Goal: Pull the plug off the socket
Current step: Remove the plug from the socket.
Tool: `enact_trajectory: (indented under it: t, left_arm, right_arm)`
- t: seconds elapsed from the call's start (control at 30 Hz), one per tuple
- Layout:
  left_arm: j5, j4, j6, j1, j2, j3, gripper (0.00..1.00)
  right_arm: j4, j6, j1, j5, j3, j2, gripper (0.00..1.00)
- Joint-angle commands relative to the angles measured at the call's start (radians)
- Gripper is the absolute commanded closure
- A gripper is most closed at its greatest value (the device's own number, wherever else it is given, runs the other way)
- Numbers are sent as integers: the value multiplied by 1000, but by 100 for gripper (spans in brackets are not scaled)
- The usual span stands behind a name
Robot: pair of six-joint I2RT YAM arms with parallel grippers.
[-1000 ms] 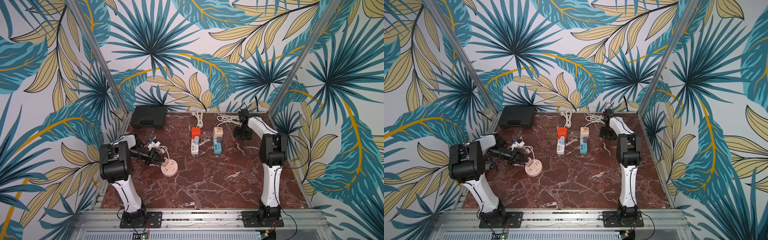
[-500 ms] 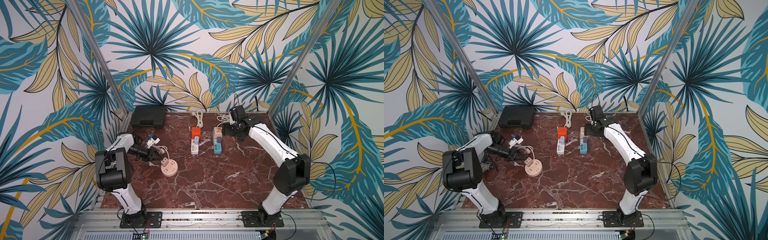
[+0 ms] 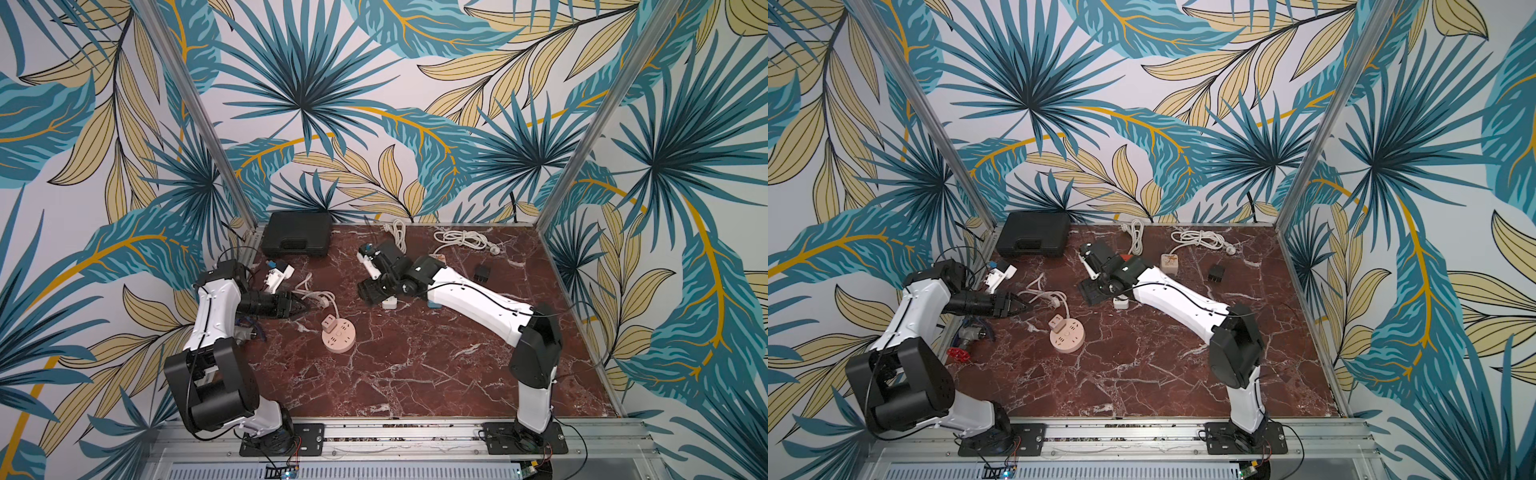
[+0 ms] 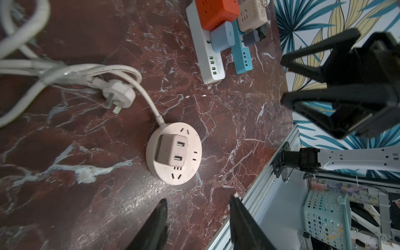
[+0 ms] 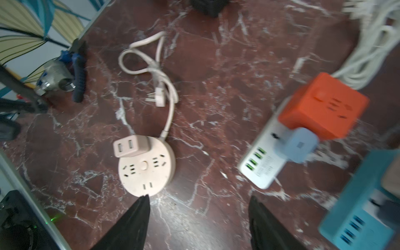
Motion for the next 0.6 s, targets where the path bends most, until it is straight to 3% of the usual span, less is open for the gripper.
enact_trajectory:
  t: [0.0, 0.17, 0.57]
  left_arm:
    - [-38, 128, -78, 84, -21, -63, 51]
    - [-38, 206, -135, 182, -25, -106, 49]
    - [31, 178, -104, 193, -16, -100, 49]
  right_arm:
    - [-38, -31, 45, 17, 74, 69, 25]
    - [-67, -47, 84, 4, 171, 158, 25]
    - [-204, -131, 122, 28, 412, 362, 25]
